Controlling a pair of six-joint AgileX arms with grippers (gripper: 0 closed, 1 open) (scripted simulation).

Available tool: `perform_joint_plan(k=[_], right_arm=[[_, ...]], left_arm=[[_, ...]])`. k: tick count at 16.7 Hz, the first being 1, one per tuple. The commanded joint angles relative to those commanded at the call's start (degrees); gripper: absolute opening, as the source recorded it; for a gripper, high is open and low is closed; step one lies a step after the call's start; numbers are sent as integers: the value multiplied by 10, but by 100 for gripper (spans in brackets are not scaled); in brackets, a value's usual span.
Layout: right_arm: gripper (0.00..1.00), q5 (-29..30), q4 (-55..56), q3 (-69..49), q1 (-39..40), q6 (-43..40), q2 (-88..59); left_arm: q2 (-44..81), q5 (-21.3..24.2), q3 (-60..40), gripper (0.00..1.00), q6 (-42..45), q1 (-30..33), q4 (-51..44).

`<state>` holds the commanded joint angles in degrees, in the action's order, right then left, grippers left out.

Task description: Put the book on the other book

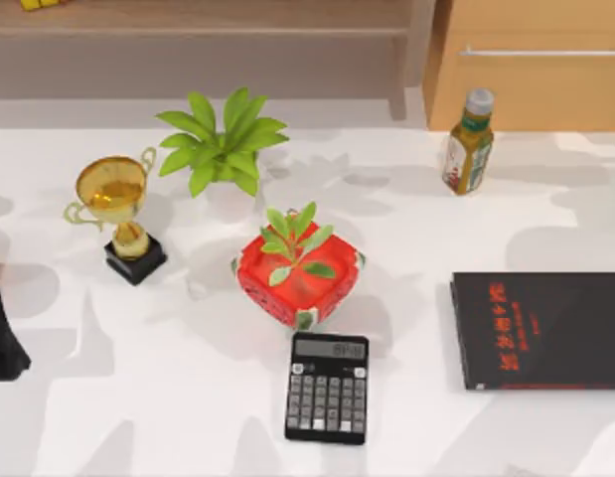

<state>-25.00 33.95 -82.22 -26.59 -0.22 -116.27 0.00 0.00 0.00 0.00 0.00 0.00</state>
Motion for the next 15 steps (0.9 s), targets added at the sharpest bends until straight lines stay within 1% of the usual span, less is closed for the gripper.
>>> perform_joint_plan(k=[7, 11, 15], right_arm=[[100, 14, -27, -82, 11, 0, -53], [100, 15, -29, -88, 12, 0, -57], [70, 15, -29, -88, 12, 0, -57]], left_arm=[[0, 0, 0, 100, 0, 0, 0], [0, 0, 0, 100, 0, 0, 0], [0, 0, 0, 100, 0, 0, 0]])
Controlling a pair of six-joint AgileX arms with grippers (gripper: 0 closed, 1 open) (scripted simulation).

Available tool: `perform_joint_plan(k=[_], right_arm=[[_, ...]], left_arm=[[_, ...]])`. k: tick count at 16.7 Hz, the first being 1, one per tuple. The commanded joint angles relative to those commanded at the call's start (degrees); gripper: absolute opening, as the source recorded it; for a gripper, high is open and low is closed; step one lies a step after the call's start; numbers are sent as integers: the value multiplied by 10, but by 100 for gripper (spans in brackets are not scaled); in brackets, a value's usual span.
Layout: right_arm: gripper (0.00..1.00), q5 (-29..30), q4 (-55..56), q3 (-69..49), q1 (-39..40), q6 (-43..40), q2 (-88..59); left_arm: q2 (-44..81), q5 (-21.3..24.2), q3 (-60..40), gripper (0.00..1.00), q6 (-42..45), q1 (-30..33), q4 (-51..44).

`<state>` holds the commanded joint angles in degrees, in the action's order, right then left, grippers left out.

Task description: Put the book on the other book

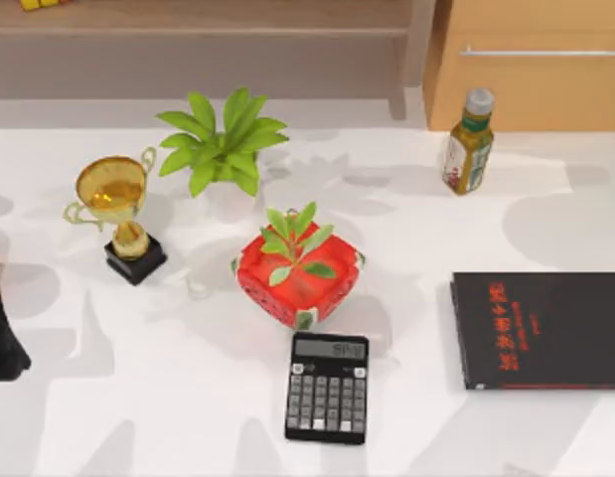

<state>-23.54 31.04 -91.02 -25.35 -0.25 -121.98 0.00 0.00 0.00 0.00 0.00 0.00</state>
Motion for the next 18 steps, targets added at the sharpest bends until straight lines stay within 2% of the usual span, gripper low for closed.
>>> perform_joint_plan(k=[9, 18], right_arm=[[2, 0, 0, 0, 0, 0, 0], [0, 0, 0, 0, -2, 1, 1]], left_arm=[[0, 0, 0, 100, 0, 0, 0], [0, 0, 0, 100, 0, 0, 0]])
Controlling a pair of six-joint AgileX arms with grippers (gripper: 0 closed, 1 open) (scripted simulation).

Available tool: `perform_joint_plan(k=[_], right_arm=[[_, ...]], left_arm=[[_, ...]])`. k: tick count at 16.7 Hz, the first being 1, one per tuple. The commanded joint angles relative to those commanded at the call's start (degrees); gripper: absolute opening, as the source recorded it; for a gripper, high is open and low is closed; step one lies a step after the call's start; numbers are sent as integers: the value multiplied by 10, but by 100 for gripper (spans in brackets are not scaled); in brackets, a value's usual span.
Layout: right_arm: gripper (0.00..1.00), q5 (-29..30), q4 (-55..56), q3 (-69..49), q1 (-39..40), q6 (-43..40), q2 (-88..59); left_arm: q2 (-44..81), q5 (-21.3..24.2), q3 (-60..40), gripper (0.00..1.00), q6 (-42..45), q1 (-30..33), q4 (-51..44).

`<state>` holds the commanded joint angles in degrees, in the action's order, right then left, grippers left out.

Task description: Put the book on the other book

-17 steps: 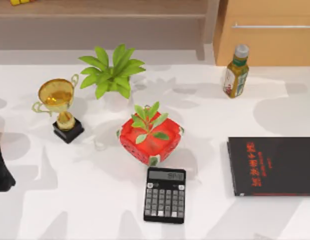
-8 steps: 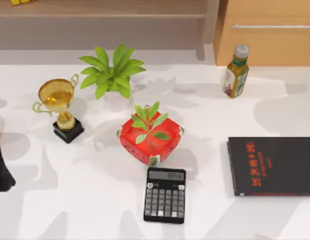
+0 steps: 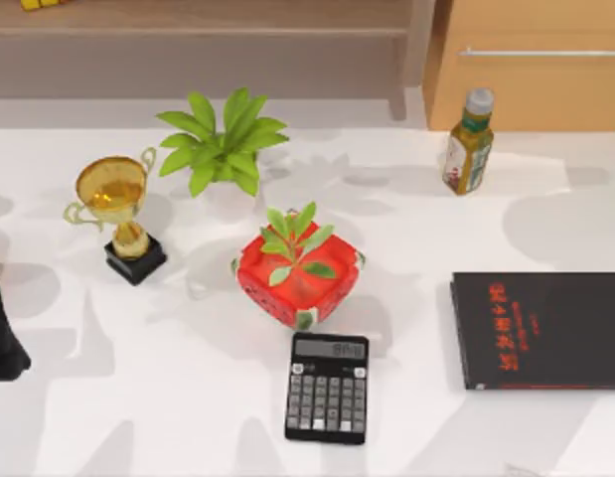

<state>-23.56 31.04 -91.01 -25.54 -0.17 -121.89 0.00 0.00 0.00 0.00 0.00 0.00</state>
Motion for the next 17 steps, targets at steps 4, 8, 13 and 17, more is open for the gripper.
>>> perform_joint_plan(k=[4, 8, 13, 17], right_arm=[[0, -3, -5, 9, -2, 0, 13], [0, -5, -9, 17, -5, 0, 26], [0, 9, -9, 24, 1, 17, 38], [0, 70, -10, 101, 6, 118, 114]], left_arm=[[0, 0, 0, 100, 0, 0, 0], [0, 0, 0, 100, 0, 0, 0], [0, 0, 0, 100, 0, 0, 0], [0, 0, 0, 100, 0, 0, 0]])
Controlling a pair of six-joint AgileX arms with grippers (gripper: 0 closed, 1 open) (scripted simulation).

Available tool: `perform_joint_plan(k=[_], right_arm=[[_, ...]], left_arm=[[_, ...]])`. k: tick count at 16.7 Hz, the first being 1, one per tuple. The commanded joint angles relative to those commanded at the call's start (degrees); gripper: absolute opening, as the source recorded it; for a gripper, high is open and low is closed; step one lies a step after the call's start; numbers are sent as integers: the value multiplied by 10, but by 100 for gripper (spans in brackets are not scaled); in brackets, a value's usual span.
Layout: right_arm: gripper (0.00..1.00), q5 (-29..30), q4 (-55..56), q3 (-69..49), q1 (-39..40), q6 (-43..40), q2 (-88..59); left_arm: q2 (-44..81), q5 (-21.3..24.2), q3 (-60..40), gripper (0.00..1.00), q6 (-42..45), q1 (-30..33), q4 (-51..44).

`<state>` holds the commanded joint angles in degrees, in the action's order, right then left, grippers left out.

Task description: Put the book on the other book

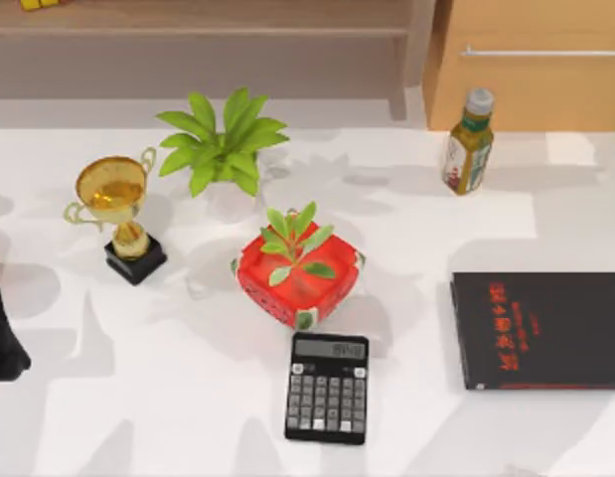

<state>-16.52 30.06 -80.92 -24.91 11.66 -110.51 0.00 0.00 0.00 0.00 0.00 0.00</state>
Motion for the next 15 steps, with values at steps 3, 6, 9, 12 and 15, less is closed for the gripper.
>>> perform_joint_plan(k=[3, 6, 9, 12, 15], right_arm=[[0, 59, -5, 100, 19, 122, 89], [0, 130, -20, 215, 59, 226, 199], [0, 187, -37, 309, 117, 323, 297], [0, 226, -44, 384, 222, 459, 347], [0, 283, -59, 466, 369, 638, 362]], left_arm=[[0, 0, 0, 100, 0, 0, 0], [0, 0, 0, 100, 0, 0, 0], [0, 0, 0, 100, 0, 0, 0], [0, 0, 0, 100, 0, 0, 0], [0, 0, 0, 100, 0, 0, 0]])
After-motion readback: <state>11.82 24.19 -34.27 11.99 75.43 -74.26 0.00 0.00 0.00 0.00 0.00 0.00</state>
